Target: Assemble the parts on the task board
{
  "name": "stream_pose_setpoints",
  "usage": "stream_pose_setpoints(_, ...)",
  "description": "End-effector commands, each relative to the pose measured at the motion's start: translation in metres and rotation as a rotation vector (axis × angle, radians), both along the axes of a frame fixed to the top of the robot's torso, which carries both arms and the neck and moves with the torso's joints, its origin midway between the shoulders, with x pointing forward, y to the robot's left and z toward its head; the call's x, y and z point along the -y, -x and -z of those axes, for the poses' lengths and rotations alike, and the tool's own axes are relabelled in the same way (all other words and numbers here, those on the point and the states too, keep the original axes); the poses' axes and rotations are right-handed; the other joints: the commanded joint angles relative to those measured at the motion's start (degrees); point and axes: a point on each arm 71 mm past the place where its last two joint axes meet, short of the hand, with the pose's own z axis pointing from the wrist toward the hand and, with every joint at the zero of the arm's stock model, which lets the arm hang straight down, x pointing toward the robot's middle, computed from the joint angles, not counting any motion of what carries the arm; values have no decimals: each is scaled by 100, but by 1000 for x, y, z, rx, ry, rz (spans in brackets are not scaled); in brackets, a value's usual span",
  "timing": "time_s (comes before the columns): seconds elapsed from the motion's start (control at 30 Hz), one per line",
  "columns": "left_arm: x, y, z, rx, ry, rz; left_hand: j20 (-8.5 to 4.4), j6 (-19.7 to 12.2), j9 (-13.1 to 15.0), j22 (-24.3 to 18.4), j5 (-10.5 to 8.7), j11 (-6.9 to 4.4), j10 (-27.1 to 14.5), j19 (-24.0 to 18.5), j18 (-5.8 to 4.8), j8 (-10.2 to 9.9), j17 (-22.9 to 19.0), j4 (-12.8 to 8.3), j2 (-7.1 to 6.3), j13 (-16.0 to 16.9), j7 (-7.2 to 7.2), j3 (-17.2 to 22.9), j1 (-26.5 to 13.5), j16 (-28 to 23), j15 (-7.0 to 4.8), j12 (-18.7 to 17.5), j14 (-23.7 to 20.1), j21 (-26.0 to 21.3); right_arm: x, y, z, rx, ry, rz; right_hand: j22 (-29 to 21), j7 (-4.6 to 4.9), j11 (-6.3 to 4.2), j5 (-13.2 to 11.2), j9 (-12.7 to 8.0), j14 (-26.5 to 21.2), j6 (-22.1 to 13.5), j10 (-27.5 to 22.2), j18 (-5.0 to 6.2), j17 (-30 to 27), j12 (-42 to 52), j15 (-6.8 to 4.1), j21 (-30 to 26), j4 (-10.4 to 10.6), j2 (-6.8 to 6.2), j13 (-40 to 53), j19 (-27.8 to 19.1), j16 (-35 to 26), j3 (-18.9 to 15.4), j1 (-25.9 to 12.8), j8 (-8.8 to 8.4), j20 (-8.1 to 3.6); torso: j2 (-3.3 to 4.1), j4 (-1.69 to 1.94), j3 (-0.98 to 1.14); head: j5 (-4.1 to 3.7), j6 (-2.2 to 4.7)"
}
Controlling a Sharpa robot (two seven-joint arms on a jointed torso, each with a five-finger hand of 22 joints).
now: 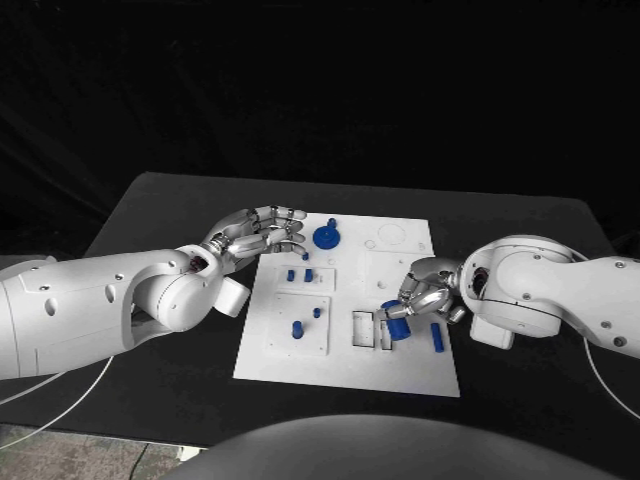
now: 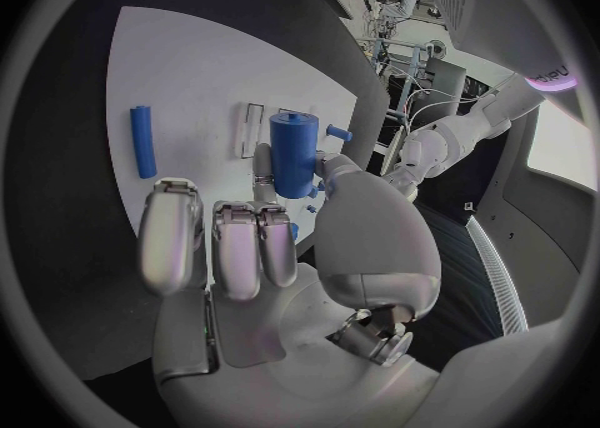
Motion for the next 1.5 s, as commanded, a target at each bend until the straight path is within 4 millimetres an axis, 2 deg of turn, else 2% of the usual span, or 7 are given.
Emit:
stream_pose_setpoints(0.03, 3, 1, -1, -1, 17, 20, -7, 42, -5, 8, 29, 34, -7, 9, -52, -26, -6, -6, -2, -5, 203, 28, 52, 22, 30, -40, -1, 4, -3, 1, 4, -25, -30, 21, 1040, -40, -22, 108, 298, 497, -8, 610, -43, 1029, 22, -47, -9, -706, 167, 1506, 54, -7, 908, 59, 68, -18, 5, 0, 1, 21, 0)
stream_pose_setpoints(0.23, 3, 1, -1, -3, 17, 21, -8, 44, -9, 9, 42, 35, -5, 9, -55, -28, -7, -4, 3, -8, 205, 34, 53, 24, 32, -41, 5, 4, -10, -1, 12, -14, -24, 7, 1036, -28, -12, -50, 302, 496, -30, 610, -40, 1020, 22, -38, -23, -711, 171, 1506, 49, -13, 964, 12, 37, -12, 7, -1, 1, 12, 0)
stream_pose_setpoints(0.5, 4, 2, 0, -6, 17, 24, -10, 54, -12, 11, 54, 26, -3, 10, -59, -27, -9, -1, 9, -13, 220, 42, 55, 25, 32, -44, 11, 5, -16, -4, 16, -5, -10, -8, 1058, -28, -10, -148, 312, 517, -23, 610, -56, 1114, 22, -36, 55, -728, 197, 1506, 75, 56, 1010, 6, 32, -9, 3, -1, -1, 23, 0)
stream_pose_setpoints(0.77, 5, 2, 0, -10, 16, 28, -12, 62, -14, 12, 57, 19, -1, 10, -61, -25, -11, -1, 10, -16, 232, 46, 56, 25, 32, -45, 12, 6, -21, -6, 17, 10, 8, -20, 1040, -13, 0, -224, 308, 512, -56, 610, -42, 1094, 22, -30, -10, -731, 205, 1506, 52, 42, 1037, -22, 2, -4, 2, -4, 1, 0, 0)
stream_pose_setpoints(0.93, 5, 2, 0, -11, 15, 27, -15, 75, -17, 14, 61, 6, 1, 9, -64, -22, -14, -1, 10, -21, 251, 53, 59, 25, 31, -48, 16, 7, -25, -6, 18, 12, 37, -47, 1055, 0, 14, -496, 304, 522, -60, 610, -53, 1140, 22, -16, 44, -710, 224, 1506, 69, 76, 1044, -104, -31, 8, 5, -2, 1, -11, 0)
stream_pose_setpoints(1.27, 4, 2, 1, -14, 13, 27, -17, 83, -18, 15, 63, -3, 2, 9, -65, -20, -16, -1, 11, -24, 262, 57, 61, 24, 29, -49, 17, 7, -28, -5, 23, -25, 99, -76, 1042, 50, 57, -836, 233, 512, -124, 610, -45, 1100, 22, 17, 7, -563, 265, 1506, 56, 49, 993, -349, -166, 34, 2, -2, 0, -17, 0)
stream_pose_setpoints(1.5, 3, 2, 1, -15, 12, 26, -17, 83, -18, 15, 63, -3, 2, 9, -65, -20, -16, -1, 11, -24, 262, 57, 61, 24, 29, -49, 17, 7, -33, -5, 26, -29, 112, -83, 1036, 59, 66, -913, 212, 509, -120, 610, -40, 1086, 22, 25, -12, -540, 275, 1506, 49, 38, 980, -391, -194, 42, 3, -2, 0, 1, 0)
